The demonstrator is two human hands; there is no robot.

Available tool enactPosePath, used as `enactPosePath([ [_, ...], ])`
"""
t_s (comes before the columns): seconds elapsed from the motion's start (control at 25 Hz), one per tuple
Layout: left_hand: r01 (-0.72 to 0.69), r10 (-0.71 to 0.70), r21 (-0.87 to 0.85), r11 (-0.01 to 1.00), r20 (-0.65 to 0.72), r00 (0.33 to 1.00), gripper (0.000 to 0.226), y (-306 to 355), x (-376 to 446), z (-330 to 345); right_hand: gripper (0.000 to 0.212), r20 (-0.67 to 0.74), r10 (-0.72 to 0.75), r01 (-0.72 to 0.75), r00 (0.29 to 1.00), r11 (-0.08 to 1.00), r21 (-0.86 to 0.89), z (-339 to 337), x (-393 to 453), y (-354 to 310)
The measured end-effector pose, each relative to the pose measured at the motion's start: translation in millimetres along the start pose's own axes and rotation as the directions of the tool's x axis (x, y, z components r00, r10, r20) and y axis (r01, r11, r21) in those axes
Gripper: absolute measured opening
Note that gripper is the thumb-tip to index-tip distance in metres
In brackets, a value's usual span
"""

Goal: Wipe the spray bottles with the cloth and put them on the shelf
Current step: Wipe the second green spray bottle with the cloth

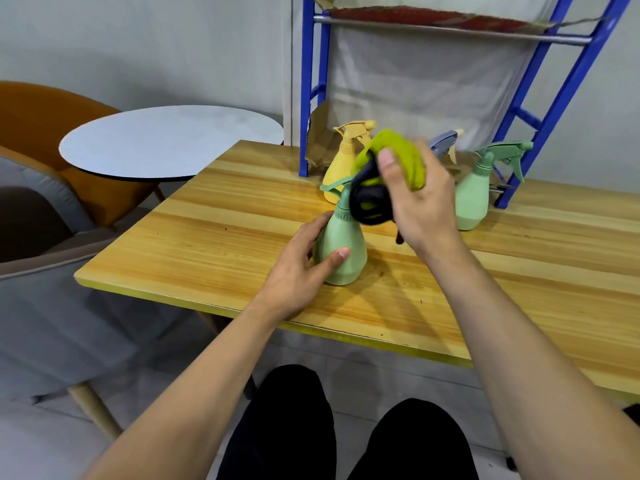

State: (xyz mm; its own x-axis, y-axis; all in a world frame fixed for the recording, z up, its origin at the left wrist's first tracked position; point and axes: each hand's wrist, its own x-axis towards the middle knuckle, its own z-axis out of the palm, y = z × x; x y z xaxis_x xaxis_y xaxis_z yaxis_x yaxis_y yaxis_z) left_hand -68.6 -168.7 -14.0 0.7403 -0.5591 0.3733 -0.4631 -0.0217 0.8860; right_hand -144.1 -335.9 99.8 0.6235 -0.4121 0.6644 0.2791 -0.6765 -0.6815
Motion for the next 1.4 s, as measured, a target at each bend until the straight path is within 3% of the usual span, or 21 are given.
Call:
enactPosePath([
  [0.08,-0.002,0.002,-0.002,1.0,-0.006,1.0,0.061,1,0,1,0.041,0.114,-0.096,0.12,0.989,0.965,-0.231,-4,-3,6],
  [0.12,0.002,-0.002,-0.003,1.0,0.0,1.0,0.061,1,1,1,0.041,0.129,-0.098,0.128,0.987,0.959,-0.251,-3,-1,5],
  [0.16,0.005,-0.005,-0.009,1.0,0.006,1.0,0.061,2,1,1,0.041,0.113,-0.087,0.11,0.99,0.971,-0.213,-1,0,3],
  [0.24,0.008,-0.008,-0.023,1.0,0.016,1.0,0.061,3,0,-1,0.04,0.037,0.022,-0.024,0.999,0.999,0.039,4,1,4],
  [0.36,0.022,-0.022,-0.008,1.0,0.031,0.999,0.063,3,0,-1,0.049,-0.018,0.334,-0.301,0.942,0.871,0.389,10,-8,17],
  [0.48,0.013,-0.013,0.016,1.0,0.009,1.0,0.07,1,-1,1,0.023,0.029,0.474,-0.429,0.88,0.766,0.479,22,-25,27],
  [0.56,0.008,-0.009,0.042,0.999,0.004,1.0,0.071,0,-2,0,0.021,0.029,0.52,-0.458,0.854,0.723,0.517,27,-27,25],
  [0.68,0.009,-0.009,0.051,0.999,-0.005,1.0,0.073,1,-2,-1,0.029,-0.013,0.495,-0.435,0.869,0.774,0.46,24,-21,20],
  [0.8,0.014,-0.014,0.047,0.999,-0.008,1.0,0.073,3,-1,2,0.03,-0.082,0.37,-0.341,0.926,0.908,0.245,17,-23,23],
  [0.88,0.033,-0.033,0.038,0.999,0.0,0.999,0.072,5,-2,2,0.029,-0.082,0.359,-0.351,0.93,0.932,0.094,10,-29,31],
  [0.96,0.043,-0.042,0.064,0.997,-0.02,0.999,0.071,7,-4,2,0.037,-0.079,0.458,-0.46,0.885,0.888,0.002,-1,-40,42],
  [1.08,0.063,-0.045,0.186,0.981,-0.1,0.994,0.07,16,-1,8,0.043,-0.08,0.685,-0.664,0.724,0.724,0.187,-11,-59,49],
  [1.12,0.074,-0.046,0.223,0.972,-0.128,0.991,0.068,20,0,10,0.042,-0.074,0.7,-0.676,0.711,0.708,0.205,-10,-63,49],
  [1.28,0.065,-0.031,0.221,0.973,-0.152,0.988,0.051,44,11,-2,0.046,-0.086,0.57,-0.557,0.817,0.819,0.137,2,-80,48],
  [1.4,0.016,-0.007,0.194,0.981,-0.051,0.999,0.044,53,20,-16,0.044,0.004,0.48,-0.477,0.877,0.872,0.104,14,-77,37],
])
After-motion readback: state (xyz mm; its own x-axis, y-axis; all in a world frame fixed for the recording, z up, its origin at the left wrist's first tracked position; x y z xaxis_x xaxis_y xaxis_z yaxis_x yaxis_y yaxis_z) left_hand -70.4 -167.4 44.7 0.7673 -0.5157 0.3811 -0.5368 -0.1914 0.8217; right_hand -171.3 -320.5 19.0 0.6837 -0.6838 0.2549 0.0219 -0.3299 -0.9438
